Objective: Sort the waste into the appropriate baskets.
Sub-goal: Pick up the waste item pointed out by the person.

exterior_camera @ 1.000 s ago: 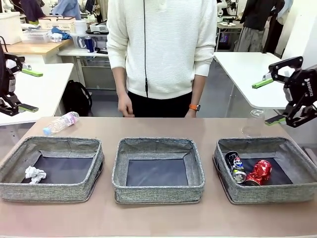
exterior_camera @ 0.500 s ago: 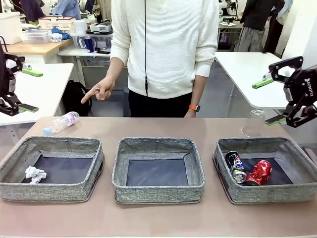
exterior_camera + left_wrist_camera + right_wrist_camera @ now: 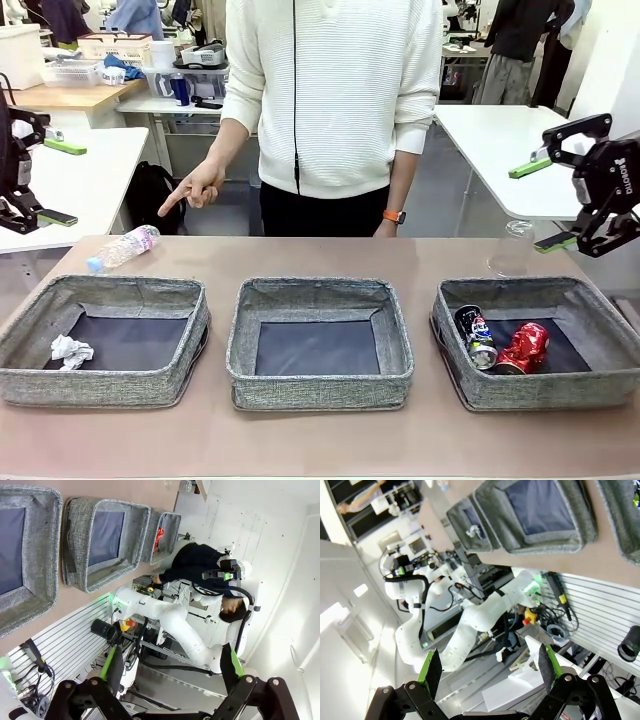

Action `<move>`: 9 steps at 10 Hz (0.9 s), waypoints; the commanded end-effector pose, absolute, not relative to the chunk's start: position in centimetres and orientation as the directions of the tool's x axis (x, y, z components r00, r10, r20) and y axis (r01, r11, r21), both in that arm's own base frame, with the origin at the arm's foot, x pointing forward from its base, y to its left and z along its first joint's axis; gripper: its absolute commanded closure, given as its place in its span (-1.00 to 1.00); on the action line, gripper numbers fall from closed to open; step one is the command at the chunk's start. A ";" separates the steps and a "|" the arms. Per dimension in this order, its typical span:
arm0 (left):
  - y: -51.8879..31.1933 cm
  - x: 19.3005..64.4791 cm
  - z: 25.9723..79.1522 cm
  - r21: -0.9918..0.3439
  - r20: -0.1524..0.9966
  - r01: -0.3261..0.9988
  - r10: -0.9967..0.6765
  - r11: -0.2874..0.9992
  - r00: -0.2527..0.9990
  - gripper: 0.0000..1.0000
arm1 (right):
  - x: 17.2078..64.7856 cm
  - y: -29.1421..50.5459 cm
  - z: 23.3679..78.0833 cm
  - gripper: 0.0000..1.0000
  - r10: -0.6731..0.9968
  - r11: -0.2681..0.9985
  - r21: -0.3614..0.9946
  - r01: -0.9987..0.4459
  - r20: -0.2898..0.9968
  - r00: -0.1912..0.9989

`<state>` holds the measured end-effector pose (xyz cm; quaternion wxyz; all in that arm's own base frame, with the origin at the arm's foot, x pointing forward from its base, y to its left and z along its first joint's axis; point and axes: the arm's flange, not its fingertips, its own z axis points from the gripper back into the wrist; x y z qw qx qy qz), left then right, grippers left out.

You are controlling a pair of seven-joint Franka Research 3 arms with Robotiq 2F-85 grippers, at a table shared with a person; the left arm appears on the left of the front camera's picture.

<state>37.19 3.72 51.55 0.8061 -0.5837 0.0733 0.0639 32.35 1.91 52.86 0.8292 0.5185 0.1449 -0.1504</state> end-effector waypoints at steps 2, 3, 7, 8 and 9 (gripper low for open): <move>3.0 40.2 52.0 -0.710 0.126 0.161 -0.102 0.685 0.987 -1.00 | 32.4 2.1 53.3 -1.00 -0.102 0.402 0.815 0.417 -0.413 0.905; 3.2 42.5 51.9 -0.610 0.234 0.324 -0.227 0.723 0.945 -1.00 | 32.4 2.1 53.3 -1.00 -0.102 0.402 0.815 0.417 -0.413 0.905; 4.7 48.0 51.5 0.025 0.498 0.486 -0.433 0.874 0.751 -1.00 | 32.4 2.1 53.3 -1.00 -0.102 0.402 0.815 0.417 -0.413 0.905; 4.3 48.6 51.3 0.150 0.485 0.495 -0.500 0.856 0.717 -1.00 | 32.4 2.1 53.3 -1.00 -0.102 0.402 0.815 0.417 -0.413 0.905; 3.9 49.3 50.8 0.230 0.454 0.514 -0.558 0.827 0.695 -1.00 | 32.4 2.1 53.3 -1.00 -0.102 0.402 0.815 0.417 -0.413 0.905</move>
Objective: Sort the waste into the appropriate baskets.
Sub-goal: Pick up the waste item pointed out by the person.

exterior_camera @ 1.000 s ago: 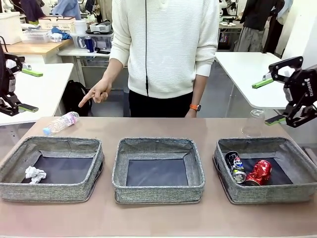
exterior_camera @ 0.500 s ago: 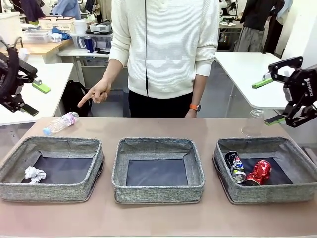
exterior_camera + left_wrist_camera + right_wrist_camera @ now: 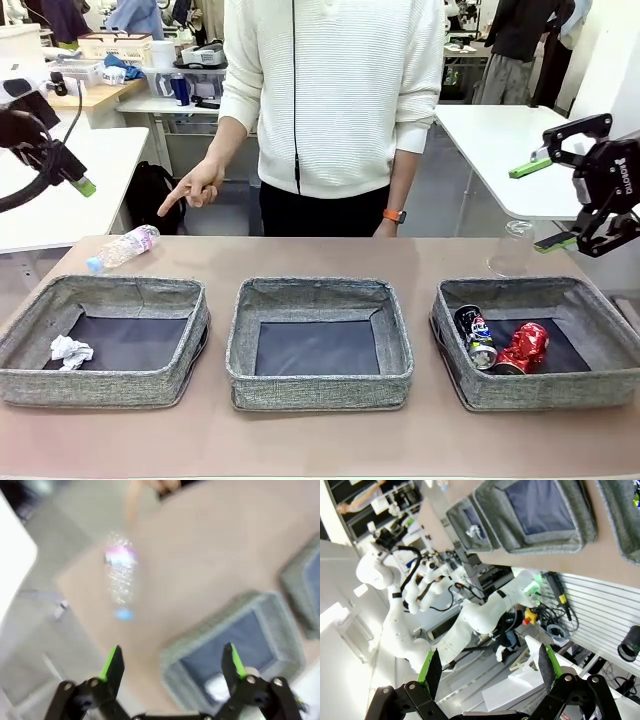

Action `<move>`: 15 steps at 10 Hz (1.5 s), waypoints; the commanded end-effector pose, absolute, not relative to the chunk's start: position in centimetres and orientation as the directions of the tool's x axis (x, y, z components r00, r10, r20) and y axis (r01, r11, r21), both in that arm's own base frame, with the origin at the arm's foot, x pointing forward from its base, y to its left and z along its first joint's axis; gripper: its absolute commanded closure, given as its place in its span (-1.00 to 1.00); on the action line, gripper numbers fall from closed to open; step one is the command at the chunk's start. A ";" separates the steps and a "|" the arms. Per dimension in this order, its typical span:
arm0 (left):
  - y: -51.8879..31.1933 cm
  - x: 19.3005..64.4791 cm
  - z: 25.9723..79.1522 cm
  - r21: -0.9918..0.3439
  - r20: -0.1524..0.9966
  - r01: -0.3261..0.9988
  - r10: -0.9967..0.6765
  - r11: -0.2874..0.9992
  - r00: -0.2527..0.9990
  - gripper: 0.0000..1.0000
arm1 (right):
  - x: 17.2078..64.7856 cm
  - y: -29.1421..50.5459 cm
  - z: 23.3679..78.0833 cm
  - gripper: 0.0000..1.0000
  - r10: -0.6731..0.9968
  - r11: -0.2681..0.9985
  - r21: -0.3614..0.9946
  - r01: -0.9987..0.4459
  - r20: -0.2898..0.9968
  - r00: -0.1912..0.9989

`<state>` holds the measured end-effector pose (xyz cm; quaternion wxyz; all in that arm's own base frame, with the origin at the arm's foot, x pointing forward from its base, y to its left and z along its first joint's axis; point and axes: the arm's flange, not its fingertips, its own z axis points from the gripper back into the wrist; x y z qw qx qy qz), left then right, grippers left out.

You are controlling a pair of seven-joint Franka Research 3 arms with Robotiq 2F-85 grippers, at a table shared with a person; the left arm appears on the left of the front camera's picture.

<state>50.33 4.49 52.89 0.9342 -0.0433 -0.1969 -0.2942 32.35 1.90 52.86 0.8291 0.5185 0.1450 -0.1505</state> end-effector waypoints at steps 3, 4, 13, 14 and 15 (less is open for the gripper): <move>4.5 50.3 52.9 0.035 0.393 0.567 -0.533 0.823 0.749 -1.00 | 32.4 2.1 53.3 -1.00 -0.102 0.402 0.815 0.417 -0.413 0.905; 4.5 50.3 52.9 0.035 0.393 0.567 -0.533 0.823 0.749 -1.00 | 32.4 2.1 53.3 -1.00 -0.102 0.402 0.815 0.417 -0.413 0.905; 4.9 62.6 43.4 -0.027 0.154 0.738 -0.727 0.674 0.670 -1.00 | 32.4 2.1 53.3 -1.00 -0.102 0.402 0.815 0.417 -0.413 0.905; 4.8 64.0 41.9 -0.045 0.135 0.756 -0.746 0.653 0.652 -1.00 | 32.4 2.1 53.3 -1.00 -0.102 0.402 0.815 0.417 -0.413 0.905; 4.8 65.0 40.8 -0.045 0.118 0.754 -0.746 0.655 0.655 -1.00 | 32.4 2.1 53.3 -1.00 -0.102 0.402 0.815 0.417 -0.413 0.905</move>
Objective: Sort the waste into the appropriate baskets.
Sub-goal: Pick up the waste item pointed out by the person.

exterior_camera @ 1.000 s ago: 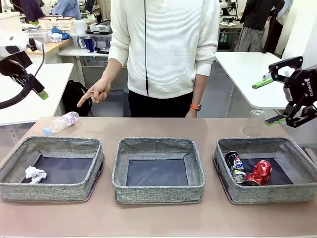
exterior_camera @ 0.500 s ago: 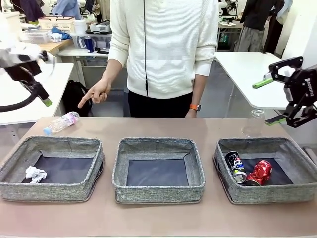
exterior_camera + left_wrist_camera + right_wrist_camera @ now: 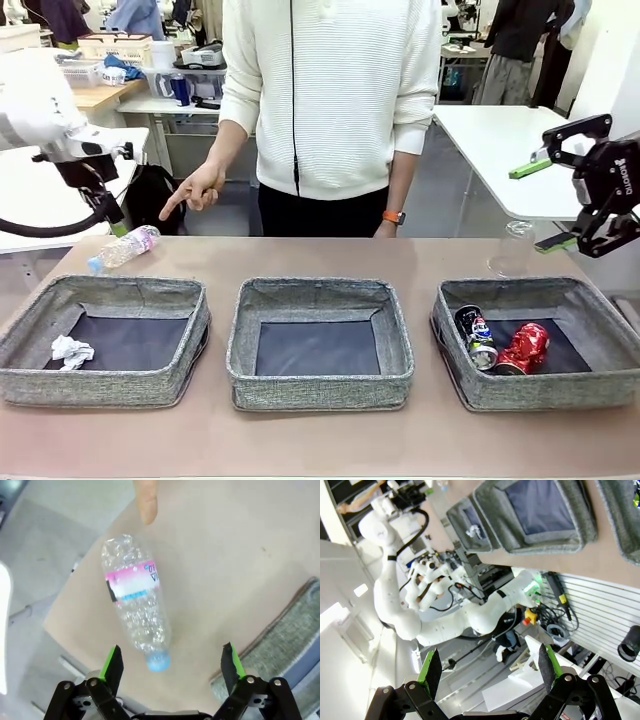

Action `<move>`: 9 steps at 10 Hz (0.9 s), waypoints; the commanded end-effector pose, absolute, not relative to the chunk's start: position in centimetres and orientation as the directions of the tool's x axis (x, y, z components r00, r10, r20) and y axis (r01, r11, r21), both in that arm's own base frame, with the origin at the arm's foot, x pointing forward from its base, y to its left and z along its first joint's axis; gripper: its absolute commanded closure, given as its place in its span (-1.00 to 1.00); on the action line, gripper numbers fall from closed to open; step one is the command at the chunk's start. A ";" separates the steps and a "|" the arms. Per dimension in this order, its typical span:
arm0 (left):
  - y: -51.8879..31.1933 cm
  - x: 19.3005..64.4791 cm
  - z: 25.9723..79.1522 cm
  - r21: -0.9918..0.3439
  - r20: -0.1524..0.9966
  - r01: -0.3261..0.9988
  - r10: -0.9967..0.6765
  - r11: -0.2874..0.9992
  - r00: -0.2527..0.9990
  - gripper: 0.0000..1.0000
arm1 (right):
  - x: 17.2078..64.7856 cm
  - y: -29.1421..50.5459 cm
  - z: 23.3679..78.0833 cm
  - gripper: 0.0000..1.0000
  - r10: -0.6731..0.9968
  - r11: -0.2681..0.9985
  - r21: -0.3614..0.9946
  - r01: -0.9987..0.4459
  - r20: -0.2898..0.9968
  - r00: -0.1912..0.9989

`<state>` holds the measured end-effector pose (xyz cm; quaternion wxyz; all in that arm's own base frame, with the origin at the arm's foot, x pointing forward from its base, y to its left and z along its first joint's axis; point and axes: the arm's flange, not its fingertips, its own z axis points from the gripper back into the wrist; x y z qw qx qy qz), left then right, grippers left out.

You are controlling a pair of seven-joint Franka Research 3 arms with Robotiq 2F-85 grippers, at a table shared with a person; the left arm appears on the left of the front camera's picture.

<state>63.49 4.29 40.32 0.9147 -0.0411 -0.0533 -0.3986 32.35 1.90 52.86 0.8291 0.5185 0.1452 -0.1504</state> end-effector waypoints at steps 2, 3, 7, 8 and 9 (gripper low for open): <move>4.6 66.5 38.6 -0.104 0.099 0.758 -0.752 0.644 0.652 -1.00 | 32.4 2.1 53.3 -1.00 -0.102 0.402 0.815 0.417 -0.413 0.905; 4.4 67.0 37.6 -0.119 0.088 0.757 -0.752 0.643 0.653 -1.00 | 32.4 2.1 53.3 -1.00 -0.102 0.402 0.815 0.417 -0.413 0.905; 5.1 69.2 33.3 -0.018 0.110 0.697 -0.691 0.717 0.714 -1.00 | 32.4 2.1 53.3 -1.00 -0.102 0.402 0.815 0.417 -0.413 0.905; 5.4 69.4 32.9 -0.016 0.111 0.681 -0.675 0.732 0.729 -1.00 | 32.4 2.1 53.3 -1.00 -0.102 0.402 0.815 0.417 -0.413 0.905; 5.4 69.4 32.8 -0.034 0.108 0.687 -0.681 0.726 0.724 -1.00 | 32.4 2.1 53.3 -1.00 -0.102 0.402 0.815 0.417 -0.413 0.905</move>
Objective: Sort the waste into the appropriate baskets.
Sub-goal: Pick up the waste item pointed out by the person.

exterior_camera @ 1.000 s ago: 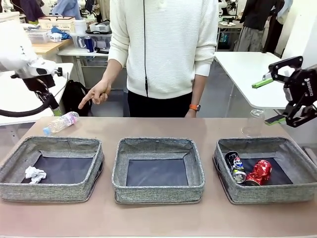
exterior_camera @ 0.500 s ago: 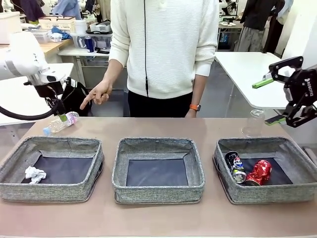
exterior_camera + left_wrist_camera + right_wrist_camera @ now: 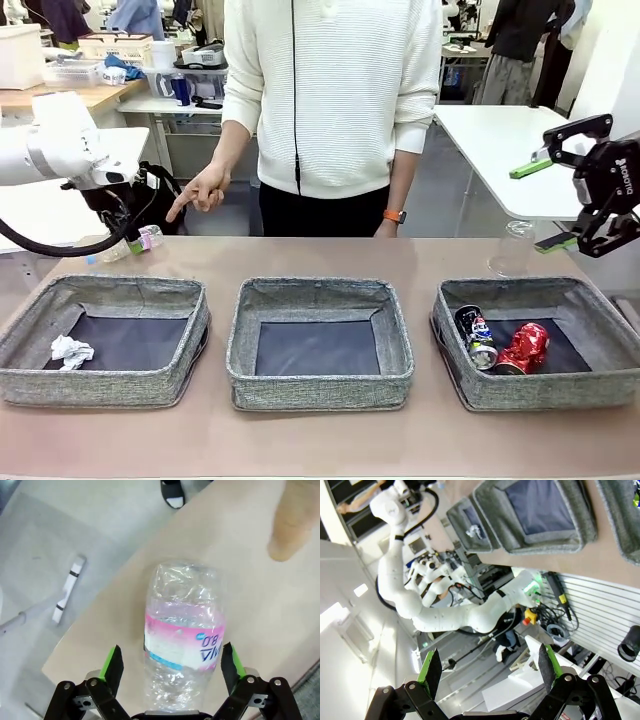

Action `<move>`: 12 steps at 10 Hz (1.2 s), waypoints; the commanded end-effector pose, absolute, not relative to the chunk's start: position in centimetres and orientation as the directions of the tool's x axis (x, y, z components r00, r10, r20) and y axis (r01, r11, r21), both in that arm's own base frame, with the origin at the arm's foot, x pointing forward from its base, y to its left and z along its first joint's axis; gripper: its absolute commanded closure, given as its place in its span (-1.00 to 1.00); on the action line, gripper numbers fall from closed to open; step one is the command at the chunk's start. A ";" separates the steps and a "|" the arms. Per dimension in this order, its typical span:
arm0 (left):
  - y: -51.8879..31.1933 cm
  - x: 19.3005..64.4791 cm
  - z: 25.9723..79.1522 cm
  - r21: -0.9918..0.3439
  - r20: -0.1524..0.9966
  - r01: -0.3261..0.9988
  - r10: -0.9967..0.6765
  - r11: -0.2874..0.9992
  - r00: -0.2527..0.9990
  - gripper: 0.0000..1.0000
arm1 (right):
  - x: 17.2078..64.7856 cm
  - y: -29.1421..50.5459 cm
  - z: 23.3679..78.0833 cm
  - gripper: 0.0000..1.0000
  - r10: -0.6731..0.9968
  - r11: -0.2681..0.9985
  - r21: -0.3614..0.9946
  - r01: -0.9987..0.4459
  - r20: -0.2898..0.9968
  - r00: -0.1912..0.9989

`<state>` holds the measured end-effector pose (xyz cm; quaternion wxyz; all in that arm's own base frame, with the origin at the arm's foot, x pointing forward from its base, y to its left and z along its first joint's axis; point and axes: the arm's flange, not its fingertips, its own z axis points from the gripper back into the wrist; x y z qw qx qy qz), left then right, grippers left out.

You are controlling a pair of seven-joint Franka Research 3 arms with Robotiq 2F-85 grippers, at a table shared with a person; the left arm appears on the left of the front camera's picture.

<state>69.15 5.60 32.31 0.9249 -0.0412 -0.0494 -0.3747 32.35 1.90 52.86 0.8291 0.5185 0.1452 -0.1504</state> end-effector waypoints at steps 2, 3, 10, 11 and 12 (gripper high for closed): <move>5.3 69.3 32.4 -0.043 0.099 0.694 -0.688 0.719 0.719 -1.00 | 32.4 2.1 53.3 -1.00 -0.102 0.402 0.815 0.417 -0.413 0.905; 5.3 69.3 32.4 -0.046 0.094 0.697 -0.691 0.716 0.716 -1.00 | 32.4 2.1 53.3 -1.00 -0.102 0.402 0.815 0.417 -0.413 0.905; 5.0 69.0 32.8 -0.033 0.081 0.707 -0.703 0.707 0.707 1.00 | 32.4 2.1 53.3 -1.00 -0.102 0.402 0.815 0.417 -0.413 0.905; 5.0 68.9 32.9 -0.031 0.082 0.707 -0.704 0.706 0.706 1.00 | 32.4 2.1 53.3 -1.00 -0.102 0.402 0.815 0.417 -0.413 0.905; 5.0 68.9 33.0 -0.033 0.083 0.707 -0.703 0.706 0.706 1.00 | 32.4 2.1 53.3 -1.00 -0.102 0.402 0.815 0.417 -0.413 0.905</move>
